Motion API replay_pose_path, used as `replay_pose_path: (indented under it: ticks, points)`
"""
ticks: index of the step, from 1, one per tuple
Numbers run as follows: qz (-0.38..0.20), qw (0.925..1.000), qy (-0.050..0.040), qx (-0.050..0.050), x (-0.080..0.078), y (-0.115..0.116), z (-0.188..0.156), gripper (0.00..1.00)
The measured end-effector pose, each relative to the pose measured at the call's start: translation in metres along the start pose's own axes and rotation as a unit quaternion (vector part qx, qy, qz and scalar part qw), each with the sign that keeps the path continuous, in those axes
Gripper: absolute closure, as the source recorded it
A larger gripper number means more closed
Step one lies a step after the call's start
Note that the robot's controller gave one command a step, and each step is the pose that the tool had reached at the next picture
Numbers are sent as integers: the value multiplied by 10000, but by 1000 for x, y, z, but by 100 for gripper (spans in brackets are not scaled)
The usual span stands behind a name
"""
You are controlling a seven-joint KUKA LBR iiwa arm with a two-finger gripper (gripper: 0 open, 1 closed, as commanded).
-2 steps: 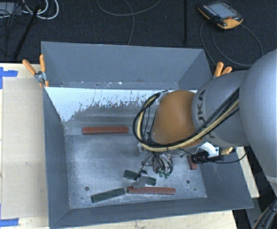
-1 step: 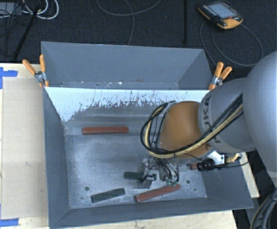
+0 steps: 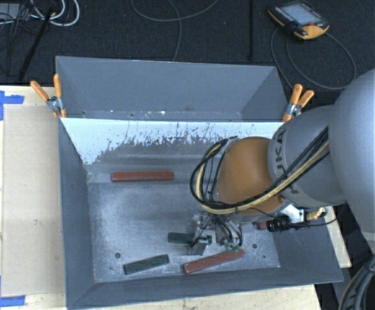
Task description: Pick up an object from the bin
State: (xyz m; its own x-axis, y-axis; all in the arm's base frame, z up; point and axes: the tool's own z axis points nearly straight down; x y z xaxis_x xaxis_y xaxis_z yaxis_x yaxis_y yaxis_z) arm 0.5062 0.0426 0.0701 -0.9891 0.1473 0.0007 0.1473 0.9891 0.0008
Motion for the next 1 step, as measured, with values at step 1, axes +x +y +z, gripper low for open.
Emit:
replay_pose_path:
  ticks: [1]
  points:
    - [77,10000,-11,4,-13,-28,-142,100]
